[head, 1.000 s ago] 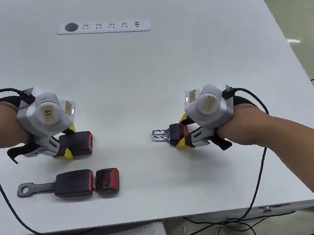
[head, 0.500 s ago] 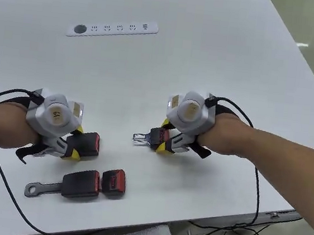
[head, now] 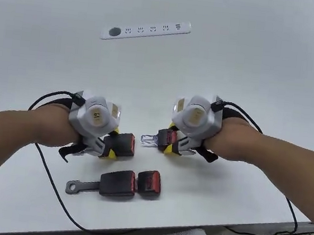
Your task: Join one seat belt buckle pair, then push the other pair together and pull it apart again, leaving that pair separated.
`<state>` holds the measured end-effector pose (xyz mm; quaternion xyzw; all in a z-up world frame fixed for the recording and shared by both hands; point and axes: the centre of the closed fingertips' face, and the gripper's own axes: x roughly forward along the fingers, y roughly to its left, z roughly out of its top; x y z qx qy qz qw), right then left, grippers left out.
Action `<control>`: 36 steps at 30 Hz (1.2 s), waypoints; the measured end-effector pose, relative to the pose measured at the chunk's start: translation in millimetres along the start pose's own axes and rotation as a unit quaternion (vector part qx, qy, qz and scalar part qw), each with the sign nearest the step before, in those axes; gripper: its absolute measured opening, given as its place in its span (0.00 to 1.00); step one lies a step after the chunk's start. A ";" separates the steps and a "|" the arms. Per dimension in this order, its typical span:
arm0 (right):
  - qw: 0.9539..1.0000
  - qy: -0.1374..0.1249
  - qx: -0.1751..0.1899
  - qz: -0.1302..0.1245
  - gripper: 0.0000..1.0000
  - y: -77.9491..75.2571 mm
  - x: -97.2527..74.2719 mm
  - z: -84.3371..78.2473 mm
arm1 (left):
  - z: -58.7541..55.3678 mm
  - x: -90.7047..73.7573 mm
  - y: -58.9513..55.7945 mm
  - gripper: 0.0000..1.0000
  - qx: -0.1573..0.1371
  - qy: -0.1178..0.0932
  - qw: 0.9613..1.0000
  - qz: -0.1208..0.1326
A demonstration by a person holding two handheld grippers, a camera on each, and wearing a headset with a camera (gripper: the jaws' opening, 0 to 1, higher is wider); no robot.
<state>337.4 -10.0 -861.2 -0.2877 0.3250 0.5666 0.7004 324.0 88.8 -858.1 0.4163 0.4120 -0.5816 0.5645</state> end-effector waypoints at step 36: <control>1.000 -0.011 -0.018 0.020 0.31 17.3 24.8 35.1 | -1.1 3.9 2.9 0.32 0.002 -0.008 1.000 0.003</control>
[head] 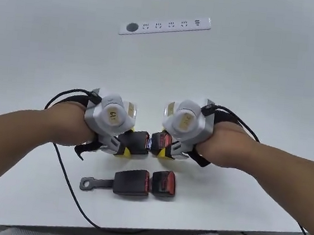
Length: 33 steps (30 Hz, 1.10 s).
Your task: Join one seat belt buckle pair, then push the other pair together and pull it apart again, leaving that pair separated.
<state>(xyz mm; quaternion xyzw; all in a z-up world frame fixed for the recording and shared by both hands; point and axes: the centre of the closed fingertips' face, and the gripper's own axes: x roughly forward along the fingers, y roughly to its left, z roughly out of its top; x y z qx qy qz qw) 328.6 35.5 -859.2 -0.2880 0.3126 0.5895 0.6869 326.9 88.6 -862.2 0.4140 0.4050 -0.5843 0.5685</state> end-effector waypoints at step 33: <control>0.997 0.064 0.022 -0.030 0.35 -9.1 -102.5 -119.5 | 0.9 -6.6 -3.5 0.34 -0.011 0.010 1.000 0.005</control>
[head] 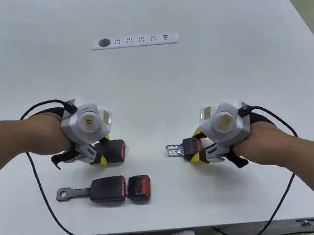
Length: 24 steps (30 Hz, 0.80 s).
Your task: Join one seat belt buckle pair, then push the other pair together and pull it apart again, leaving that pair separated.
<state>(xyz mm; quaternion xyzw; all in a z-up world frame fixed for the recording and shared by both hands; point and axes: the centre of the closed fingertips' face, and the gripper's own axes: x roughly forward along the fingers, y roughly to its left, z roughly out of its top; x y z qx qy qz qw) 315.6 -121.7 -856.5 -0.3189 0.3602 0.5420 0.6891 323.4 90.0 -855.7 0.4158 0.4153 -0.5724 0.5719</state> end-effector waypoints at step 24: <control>0.979 -0.087 0.115 -0.145 0.59 -15.4 -71.7 -10.6 | -7.3 -60.7 -5.3 0.54 -0.100 -0.086 0.983 0.127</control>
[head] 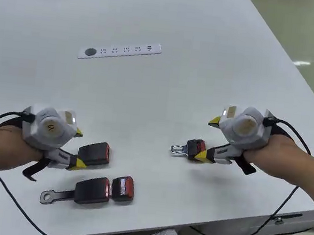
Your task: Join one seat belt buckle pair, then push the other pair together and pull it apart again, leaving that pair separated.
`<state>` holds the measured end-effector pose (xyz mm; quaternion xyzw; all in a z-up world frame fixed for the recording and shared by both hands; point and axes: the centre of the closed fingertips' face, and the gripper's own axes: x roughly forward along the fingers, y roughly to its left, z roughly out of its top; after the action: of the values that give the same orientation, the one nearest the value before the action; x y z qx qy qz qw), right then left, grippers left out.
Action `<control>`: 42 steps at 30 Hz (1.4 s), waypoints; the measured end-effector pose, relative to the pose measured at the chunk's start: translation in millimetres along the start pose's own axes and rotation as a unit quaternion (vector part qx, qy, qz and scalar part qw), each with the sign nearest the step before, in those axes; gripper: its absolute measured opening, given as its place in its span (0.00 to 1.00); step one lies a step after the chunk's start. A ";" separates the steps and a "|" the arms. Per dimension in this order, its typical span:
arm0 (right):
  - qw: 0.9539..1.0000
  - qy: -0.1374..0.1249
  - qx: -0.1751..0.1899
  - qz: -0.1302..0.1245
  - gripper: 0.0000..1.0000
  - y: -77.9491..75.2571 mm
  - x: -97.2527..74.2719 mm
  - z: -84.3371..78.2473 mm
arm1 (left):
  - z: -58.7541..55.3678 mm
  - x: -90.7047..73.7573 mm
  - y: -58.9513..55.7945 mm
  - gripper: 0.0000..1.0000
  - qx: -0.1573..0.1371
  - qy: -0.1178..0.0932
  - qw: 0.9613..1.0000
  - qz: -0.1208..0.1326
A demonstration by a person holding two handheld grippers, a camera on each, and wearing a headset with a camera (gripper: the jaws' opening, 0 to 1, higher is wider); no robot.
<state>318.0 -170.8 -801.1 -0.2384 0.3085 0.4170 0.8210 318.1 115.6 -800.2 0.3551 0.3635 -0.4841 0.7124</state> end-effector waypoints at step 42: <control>0.988 -0.066 0.123 -0.074 1.00 71.2 -78.5 -6.4 | -78.8 -85.3 -64.8 1.00 -0.154 -0.076 0.981 0.090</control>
<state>220.6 -178.8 -759.8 -0.1299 0.2840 0.3292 0.8911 220.2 202.0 -774.8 0.2347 0.3451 -0.3821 0.8245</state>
